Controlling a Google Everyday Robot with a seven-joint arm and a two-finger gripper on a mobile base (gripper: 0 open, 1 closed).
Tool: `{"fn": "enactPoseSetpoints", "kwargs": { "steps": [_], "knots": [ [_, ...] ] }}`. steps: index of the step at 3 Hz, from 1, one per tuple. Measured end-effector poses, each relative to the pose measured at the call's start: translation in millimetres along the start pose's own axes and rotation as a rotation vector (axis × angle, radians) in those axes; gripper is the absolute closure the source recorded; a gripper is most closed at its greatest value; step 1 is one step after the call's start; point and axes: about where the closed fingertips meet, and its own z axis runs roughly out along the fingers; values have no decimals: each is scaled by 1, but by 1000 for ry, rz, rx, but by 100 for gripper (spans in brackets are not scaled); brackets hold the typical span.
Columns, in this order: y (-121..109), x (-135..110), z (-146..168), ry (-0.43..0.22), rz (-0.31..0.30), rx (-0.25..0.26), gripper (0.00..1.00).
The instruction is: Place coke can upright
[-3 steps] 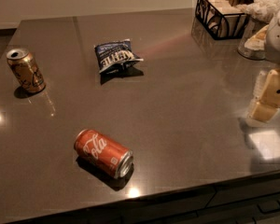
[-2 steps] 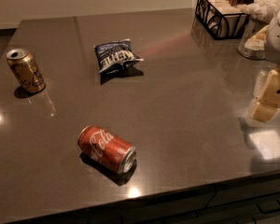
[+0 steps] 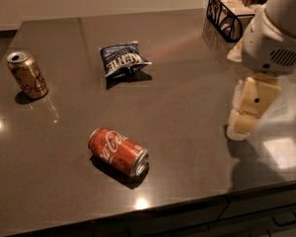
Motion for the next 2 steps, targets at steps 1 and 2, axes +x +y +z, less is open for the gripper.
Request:
{"fn": "enactPoseSetpoints", "kwargs": {
  "steps": [1,2],
  "knots": [
    [18,-44,17,-14,-5,-58,0],
    [35,-85,33,-7,15,-103,0]
  ]
}}
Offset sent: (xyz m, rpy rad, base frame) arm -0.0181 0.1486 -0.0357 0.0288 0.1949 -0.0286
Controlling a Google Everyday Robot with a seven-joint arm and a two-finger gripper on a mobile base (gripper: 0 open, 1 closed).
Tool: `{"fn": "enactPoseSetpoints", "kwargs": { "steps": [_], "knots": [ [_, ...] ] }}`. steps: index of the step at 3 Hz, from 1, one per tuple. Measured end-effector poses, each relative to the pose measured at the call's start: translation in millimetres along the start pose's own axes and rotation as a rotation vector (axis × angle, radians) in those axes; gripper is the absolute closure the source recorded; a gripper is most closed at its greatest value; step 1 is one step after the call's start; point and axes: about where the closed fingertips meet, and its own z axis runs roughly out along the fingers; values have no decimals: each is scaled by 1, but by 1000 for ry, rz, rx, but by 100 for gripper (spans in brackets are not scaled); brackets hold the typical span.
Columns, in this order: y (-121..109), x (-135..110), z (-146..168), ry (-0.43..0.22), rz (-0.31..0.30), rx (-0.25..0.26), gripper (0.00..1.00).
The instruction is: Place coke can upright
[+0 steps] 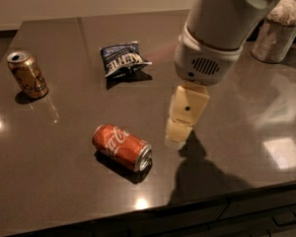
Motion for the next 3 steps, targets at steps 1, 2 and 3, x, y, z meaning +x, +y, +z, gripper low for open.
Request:
{"fn": "enactPoseSetpoints", "kwargs": {
  "steps": [1,2,3],
  "knots": [
    [21,-41,31,14,61,-26,0],
    [37,-65,58,38,100,-34,0],
    [50,-87,82,52,134,-56,0]
  ]
}}
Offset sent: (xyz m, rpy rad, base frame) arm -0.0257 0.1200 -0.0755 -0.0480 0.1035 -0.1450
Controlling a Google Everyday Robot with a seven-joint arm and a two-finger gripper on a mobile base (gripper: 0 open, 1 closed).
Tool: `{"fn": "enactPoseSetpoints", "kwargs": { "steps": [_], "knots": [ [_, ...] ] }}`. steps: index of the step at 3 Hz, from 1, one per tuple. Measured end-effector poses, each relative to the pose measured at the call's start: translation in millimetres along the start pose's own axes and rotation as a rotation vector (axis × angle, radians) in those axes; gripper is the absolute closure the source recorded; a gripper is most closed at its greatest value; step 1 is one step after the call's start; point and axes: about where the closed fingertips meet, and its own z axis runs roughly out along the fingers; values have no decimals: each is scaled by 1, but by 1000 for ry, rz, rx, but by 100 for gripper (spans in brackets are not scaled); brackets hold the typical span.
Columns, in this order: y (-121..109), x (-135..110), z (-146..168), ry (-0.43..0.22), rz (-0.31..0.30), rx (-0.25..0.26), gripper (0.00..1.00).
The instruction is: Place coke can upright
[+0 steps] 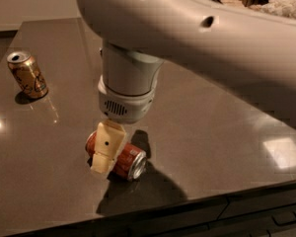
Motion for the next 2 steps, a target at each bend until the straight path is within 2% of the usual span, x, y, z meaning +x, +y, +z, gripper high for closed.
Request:
{"fn": "enactPoseSetpoints", "kwargs": {
  "steps": [2],
  "knots": [
    [15,-24,34,24,44,-16,0]
  ]
}}
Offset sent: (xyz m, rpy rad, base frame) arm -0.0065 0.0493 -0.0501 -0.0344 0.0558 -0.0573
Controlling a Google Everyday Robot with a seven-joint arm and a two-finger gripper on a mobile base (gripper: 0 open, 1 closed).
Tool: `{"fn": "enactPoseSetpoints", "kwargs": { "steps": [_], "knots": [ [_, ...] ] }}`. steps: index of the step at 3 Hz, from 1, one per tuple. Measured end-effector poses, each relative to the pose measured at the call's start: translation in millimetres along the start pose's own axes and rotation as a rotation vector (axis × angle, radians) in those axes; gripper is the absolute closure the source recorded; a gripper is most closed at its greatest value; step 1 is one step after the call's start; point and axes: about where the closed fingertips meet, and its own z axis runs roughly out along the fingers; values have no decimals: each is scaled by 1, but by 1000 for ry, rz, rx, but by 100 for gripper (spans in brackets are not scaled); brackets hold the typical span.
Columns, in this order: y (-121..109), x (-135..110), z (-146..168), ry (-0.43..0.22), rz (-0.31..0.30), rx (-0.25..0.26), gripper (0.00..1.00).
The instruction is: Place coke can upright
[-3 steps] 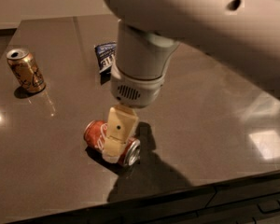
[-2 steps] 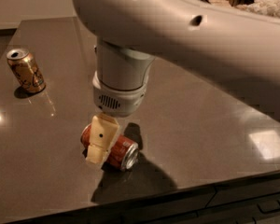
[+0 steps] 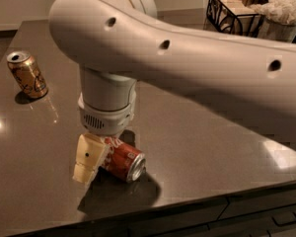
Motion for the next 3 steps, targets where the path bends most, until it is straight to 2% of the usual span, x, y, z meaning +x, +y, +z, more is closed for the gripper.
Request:
{"fn": "enactPoseSetpoints", "kwargs": {
  "steps": [1,2,3],
  "knots": [
    [2,-6,8,8,9,-7,14],
    [4,-12,10,4,-6,-20,37],
    [2,-20,7,-14,-53,-42,61]
  ]
}}
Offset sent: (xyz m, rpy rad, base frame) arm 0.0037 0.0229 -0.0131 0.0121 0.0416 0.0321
